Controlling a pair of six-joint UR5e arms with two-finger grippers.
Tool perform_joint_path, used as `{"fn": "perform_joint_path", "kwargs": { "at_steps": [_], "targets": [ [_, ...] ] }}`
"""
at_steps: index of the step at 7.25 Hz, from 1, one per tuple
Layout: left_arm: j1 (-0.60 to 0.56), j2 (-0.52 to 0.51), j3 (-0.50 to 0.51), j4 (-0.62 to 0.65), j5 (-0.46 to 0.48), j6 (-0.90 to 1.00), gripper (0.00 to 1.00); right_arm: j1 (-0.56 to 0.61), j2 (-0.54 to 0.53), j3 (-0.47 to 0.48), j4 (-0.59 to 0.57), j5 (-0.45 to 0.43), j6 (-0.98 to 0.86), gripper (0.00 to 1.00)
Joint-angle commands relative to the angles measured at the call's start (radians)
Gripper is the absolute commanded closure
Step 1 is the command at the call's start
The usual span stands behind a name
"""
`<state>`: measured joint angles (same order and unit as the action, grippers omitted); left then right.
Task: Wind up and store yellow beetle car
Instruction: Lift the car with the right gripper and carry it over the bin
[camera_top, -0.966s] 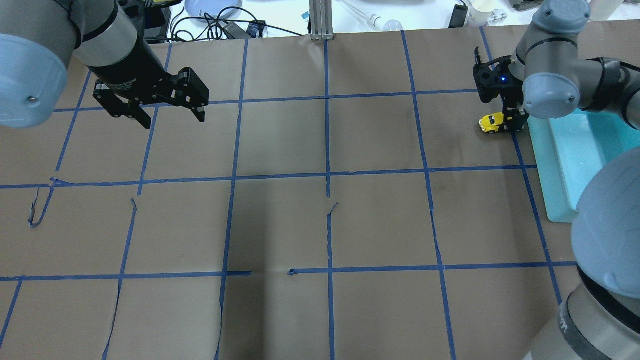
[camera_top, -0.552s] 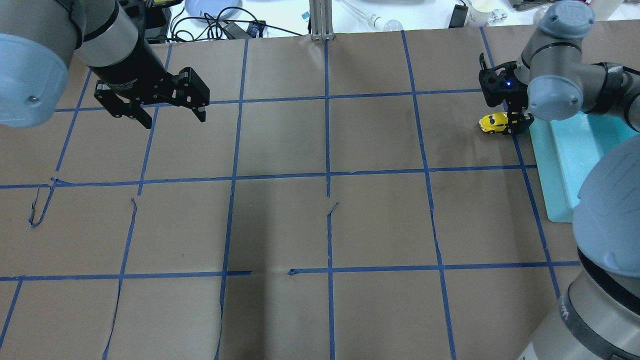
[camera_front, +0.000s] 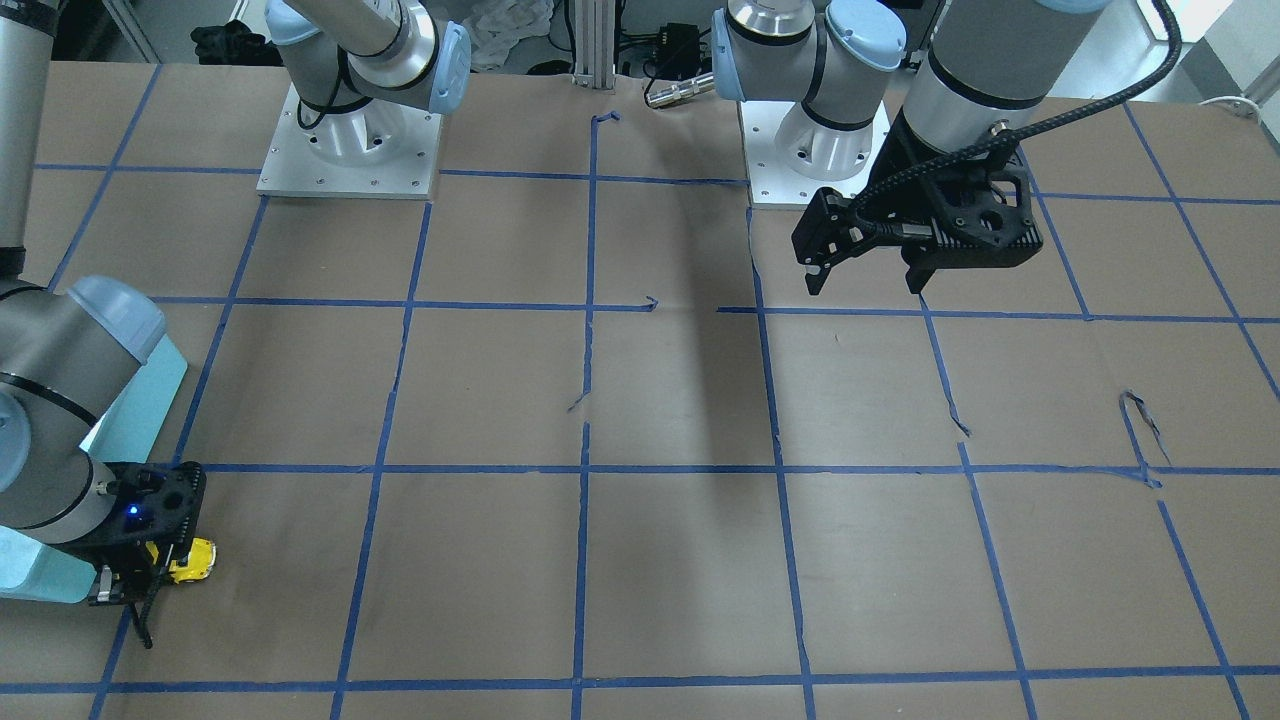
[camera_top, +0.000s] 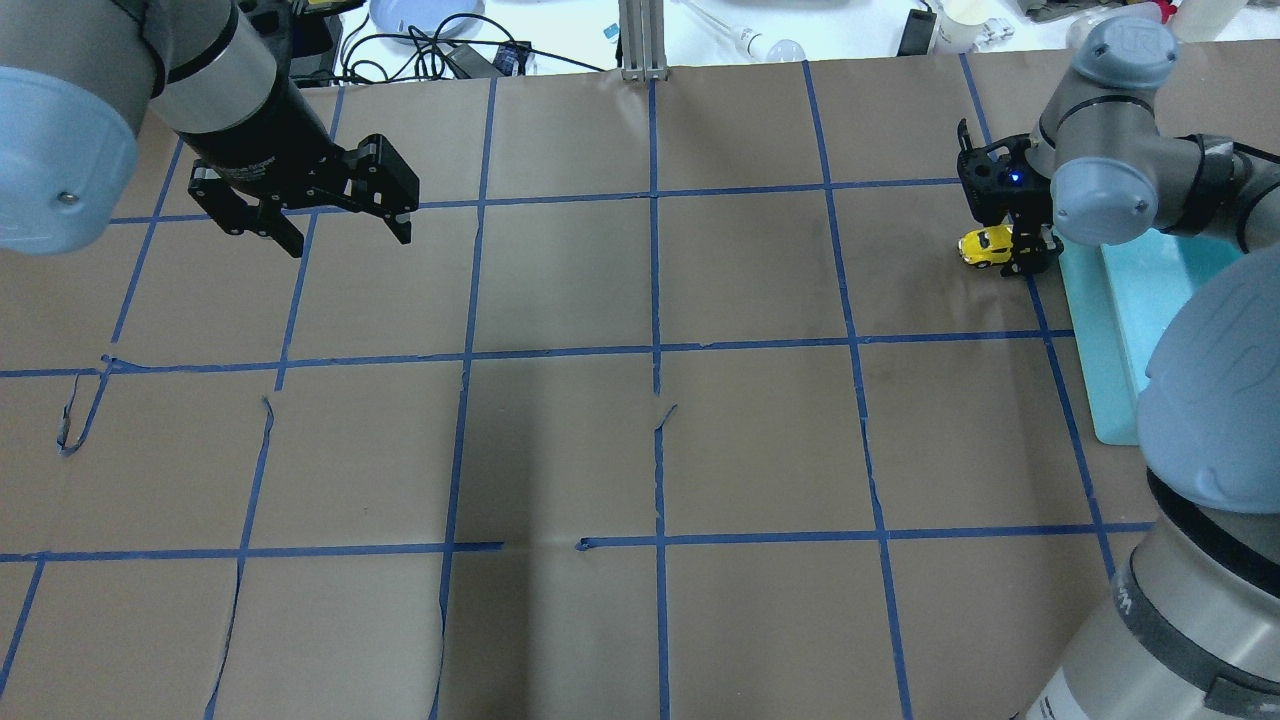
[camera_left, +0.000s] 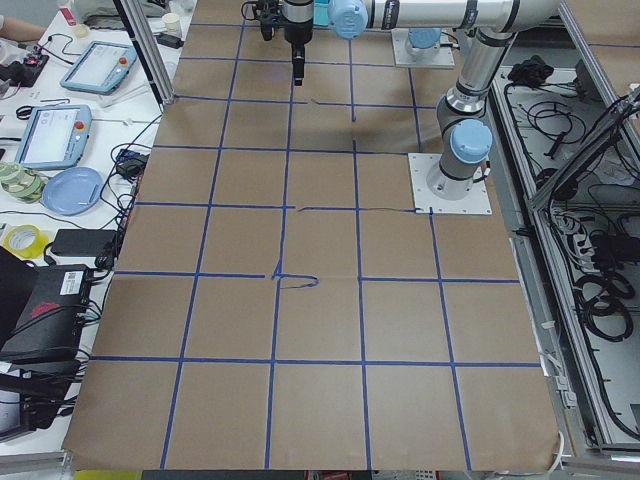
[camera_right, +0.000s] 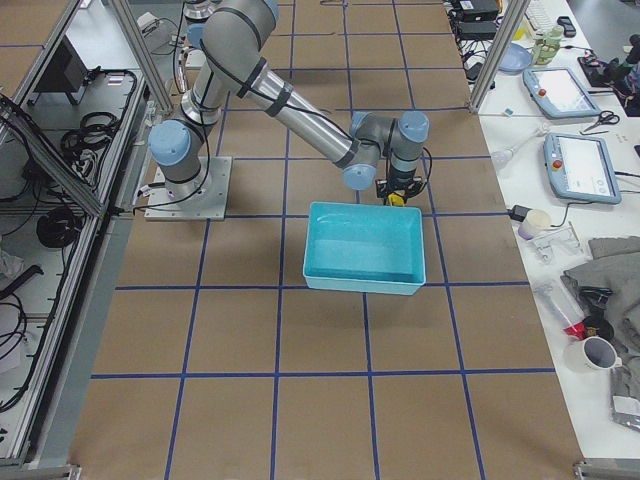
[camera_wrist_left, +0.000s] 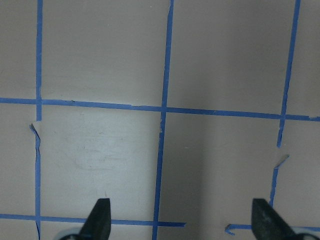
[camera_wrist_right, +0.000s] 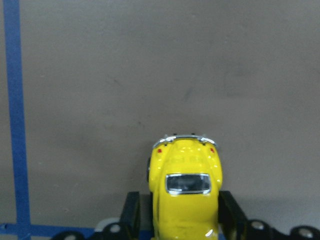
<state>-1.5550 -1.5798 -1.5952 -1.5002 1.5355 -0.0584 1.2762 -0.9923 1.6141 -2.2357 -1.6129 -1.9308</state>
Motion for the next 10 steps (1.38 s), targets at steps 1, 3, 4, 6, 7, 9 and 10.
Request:
{"fn": "perform_joint_path", "kwargs": {
  "at_steps": [1,3,4,6,7,9,10],
  "targets": [
    [-0.001,0.000,0.000,0.000,0.002,0.002,0.00,0.006,-0.026,0.000,0.008,0.013,0.012,0.88],
    [-0.004,0.001,0.000,0.000,0.003,0.008,0.00,0.024,-0.103,0.000,0.045,0.074,0.016,0.90],
    [-0.004,0.001,0.000,0.000,0.003,0.009,0.00,0.029,-0.133,-0.006,0.066,0.091,0.022,0.90],
    [-0.004,0.004,-0.002,0.000,0.003,0.009,0.00,0.022,-0.224,-0.010,0.151,0.081,0.015,0.89],
    [-0.004,0.003,-0.002,0.000,0.003,0.009,0.00,-0.006,-0.255,-0.003,0.194,0.079,0.007,0.89],
    [-0.004,0.004,-0.002,0.000,0.003,0.009,0.00,-0.131,-0.296,0.001,0.289,0.074,-0.043,0.88],
    [-0.004,0.003,-0.002,0.000,0.003,0.009,0.00,-0.196,-0.295,0.006,0.291,0.064,-0.095,0.88]
  ]
}}
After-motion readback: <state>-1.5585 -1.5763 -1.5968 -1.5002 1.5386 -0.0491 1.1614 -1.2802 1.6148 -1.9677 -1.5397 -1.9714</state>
